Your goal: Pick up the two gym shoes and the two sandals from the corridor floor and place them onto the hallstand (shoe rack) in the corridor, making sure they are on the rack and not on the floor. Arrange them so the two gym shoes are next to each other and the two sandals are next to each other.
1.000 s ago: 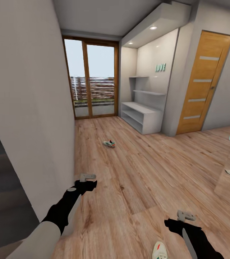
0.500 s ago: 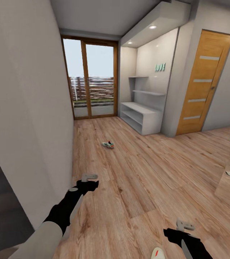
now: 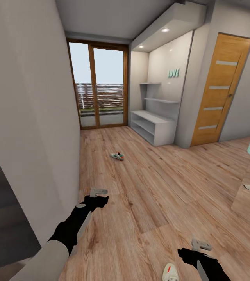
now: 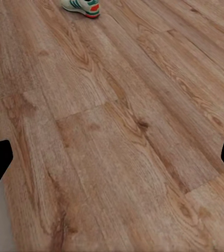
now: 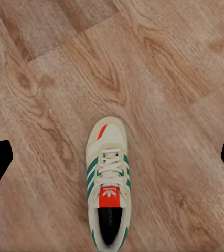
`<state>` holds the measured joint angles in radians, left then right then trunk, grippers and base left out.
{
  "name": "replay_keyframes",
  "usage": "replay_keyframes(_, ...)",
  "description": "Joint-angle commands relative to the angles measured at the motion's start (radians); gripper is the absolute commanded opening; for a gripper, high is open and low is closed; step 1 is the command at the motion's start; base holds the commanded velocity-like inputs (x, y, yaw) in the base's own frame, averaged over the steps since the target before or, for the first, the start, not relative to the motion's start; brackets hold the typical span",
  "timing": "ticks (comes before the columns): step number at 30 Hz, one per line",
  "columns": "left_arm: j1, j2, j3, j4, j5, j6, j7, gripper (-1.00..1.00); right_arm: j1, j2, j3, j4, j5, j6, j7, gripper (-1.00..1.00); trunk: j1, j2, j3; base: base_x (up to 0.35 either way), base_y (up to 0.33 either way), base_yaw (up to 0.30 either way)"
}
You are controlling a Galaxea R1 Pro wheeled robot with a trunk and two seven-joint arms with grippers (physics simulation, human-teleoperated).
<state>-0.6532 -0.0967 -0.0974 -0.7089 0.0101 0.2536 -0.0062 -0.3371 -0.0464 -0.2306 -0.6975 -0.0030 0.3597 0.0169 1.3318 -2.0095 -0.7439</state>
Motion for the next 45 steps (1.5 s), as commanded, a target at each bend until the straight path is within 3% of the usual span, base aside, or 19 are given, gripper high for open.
replay_keyframes(1, 0.000, 0.000, -0.001, -0.002, 0.001, 0.006, 0.000, 1.00, 0.000, 0.000, -0.002, -0.002, 0.000, 0.005, 0.001, 1.00, 0.000, 0.000, -0.001, -0.012, 0.000, 0.000)
replay_keyframes(10, 0.000, 0.000, -0.001, -0.002, 0.001, 0.006, -0.001, 1.00, 0.000, 0.000, -0.002, -0.002, 0.000, 0.005, -0.003, 1.00, 0.000, 0.000, -0.001, -0.018, 0.000, 0.000)
replay_keyframes(21, 0.000, 0.000, -0.001, -0.001, 0.001, 0.006, -0.001, 1.00, 0.000, 0.000, -0.001, -0.002, 0.000, 0.005, -0.002, 1.00, 0.000, 0.000, -0.001, -0.215, 0.000, 0.000)
replay_keyframes(45, 0.000, 0.002, 0.000, -0.002, 0.001, 0.004, 0.000, 1.00, 0.000, 0.002, 0.001, 0.000, -0.001, 0.005, -0.004, 1.00, 0.000, 0.000, -0.006, -0.007, 0.000, 0.000)
